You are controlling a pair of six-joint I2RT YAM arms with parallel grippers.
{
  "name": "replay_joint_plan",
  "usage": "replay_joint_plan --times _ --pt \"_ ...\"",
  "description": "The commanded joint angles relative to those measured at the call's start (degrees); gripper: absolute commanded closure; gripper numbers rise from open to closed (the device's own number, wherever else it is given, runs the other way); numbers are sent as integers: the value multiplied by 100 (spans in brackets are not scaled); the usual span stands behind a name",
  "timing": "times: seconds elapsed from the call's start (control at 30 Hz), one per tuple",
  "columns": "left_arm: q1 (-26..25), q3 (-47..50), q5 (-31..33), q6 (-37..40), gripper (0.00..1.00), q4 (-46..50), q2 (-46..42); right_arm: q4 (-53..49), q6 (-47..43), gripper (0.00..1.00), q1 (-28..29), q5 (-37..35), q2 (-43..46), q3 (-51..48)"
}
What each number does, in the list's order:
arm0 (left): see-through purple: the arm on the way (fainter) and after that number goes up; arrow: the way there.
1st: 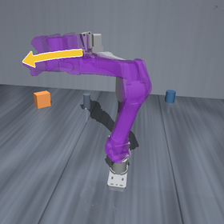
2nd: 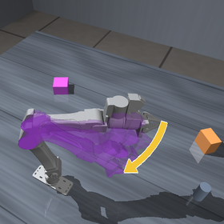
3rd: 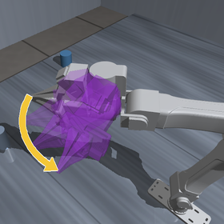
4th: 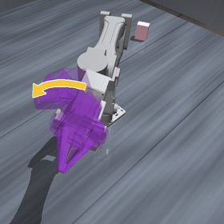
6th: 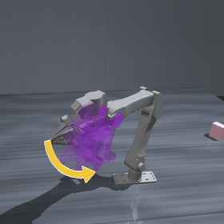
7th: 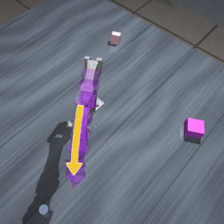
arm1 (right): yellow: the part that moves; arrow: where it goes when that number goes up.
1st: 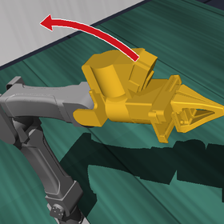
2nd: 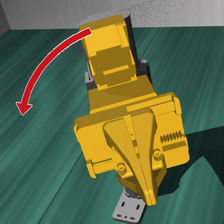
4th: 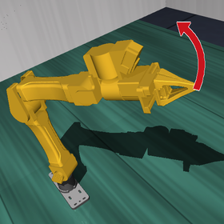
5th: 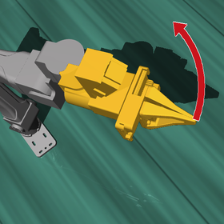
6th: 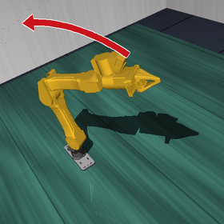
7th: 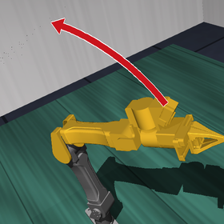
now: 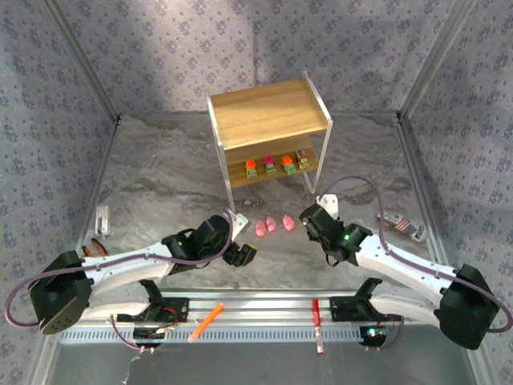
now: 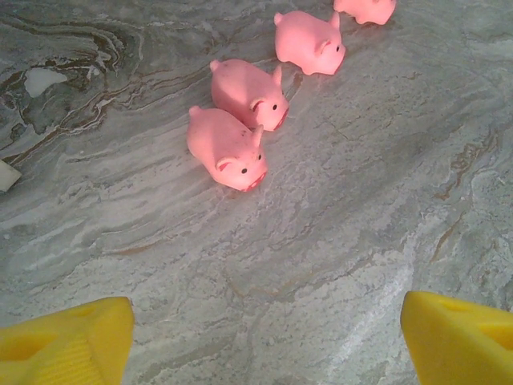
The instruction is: Place and organize the plastic toys onto the shelf
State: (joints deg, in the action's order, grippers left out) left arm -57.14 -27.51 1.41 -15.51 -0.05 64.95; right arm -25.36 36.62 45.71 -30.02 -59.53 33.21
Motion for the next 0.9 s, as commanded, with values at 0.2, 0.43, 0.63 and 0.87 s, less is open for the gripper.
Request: replay_joint_plan --times 0.2,0.43,0.63,0.87 --pt "-42 -207 89 93 14 -20 -5 411 -288 57 -281 556 -246 -260" --pt "-42 -211 98 101 14 -21 6 863 -463 56 -351 850 -344 -471" --pt "-42 -212 97 99 14 -29 15 1007 -560 50 -386 971 -451 -493" --pt "-41 -221 96 110 14 -30 36 1109 -616 49 -491 1053 -694 -413"
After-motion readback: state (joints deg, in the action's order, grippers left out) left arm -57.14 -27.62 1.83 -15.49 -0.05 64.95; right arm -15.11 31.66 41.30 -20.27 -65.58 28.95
